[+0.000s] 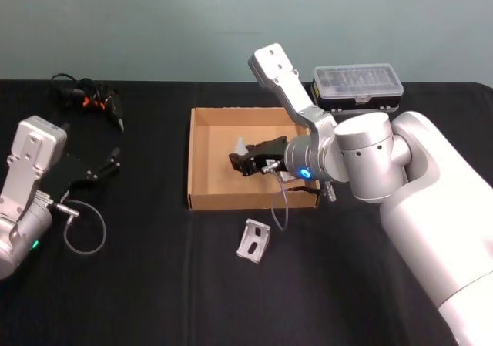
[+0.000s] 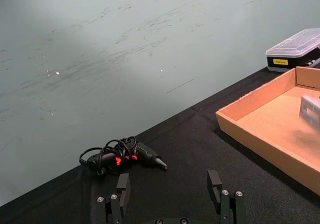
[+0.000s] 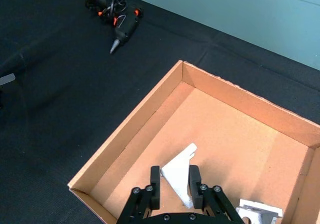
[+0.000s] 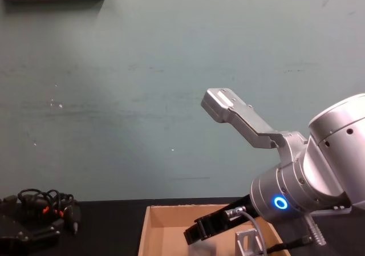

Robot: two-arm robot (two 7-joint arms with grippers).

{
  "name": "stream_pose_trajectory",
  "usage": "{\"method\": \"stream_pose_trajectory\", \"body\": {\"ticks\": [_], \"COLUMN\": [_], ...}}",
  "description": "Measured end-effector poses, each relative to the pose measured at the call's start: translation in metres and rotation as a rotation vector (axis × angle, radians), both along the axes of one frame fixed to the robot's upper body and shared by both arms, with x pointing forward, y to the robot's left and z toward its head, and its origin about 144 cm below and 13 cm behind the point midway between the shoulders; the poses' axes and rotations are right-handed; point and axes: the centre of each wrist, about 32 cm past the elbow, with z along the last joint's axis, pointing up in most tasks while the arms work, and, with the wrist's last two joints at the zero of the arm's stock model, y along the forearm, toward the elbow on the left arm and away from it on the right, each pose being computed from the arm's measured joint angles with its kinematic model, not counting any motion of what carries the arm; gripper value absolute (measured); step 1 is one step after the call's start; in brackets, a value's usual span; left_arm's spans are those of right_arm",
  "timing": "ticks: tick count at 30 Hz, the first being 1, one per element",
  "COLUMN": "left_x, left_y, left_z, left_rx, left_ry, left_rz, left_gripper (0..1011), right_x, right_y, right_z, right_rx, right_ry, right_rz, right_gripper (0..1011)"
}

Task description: Use one hand to pick up the angle iron from the table and place it into the box.

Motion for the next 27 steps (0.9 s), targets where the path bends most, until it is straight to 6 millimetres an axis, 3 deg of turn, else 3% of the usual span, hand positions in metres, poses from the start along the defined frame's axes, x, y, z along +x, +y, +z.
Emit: {"method": "stream_pose_trajectory", "body": {"ticks": [4, 11, 22, 27], "left_x": [0.0, 0.0, 0.0, 0.0], "left_y": [0.0, 0.0, 0.0, 0.0], "left_z": [0.0, 0.0, 0.0, 0.0], "left_rx": [0.0, 0.0, 0.0, 0.0], "left_ry": [0.0, 0.0, 0.0, 0.0], "left_rz": [0.0, 0.0, 0.0, 0.0], "left_gripper": [1011, 1011, 1011, 1011], "right_x": [-0.0003, -0.0007, -0.0009, -0.0011], "right_y": [-0.0001, -0.0002, -0.0003, -0.0004], "right_z": [0.0001, 0.0004, 0.0005, 0.0004], "right_rx": [0.0, -0.001, -0.001, -0.001], "right_ry": [-0.001, -0.002, -0.003, -0.003], "right_rz": [0.0, 0.001, 0.002, 0.002], "right_gripper": [443, 705, 997, 1002]}}
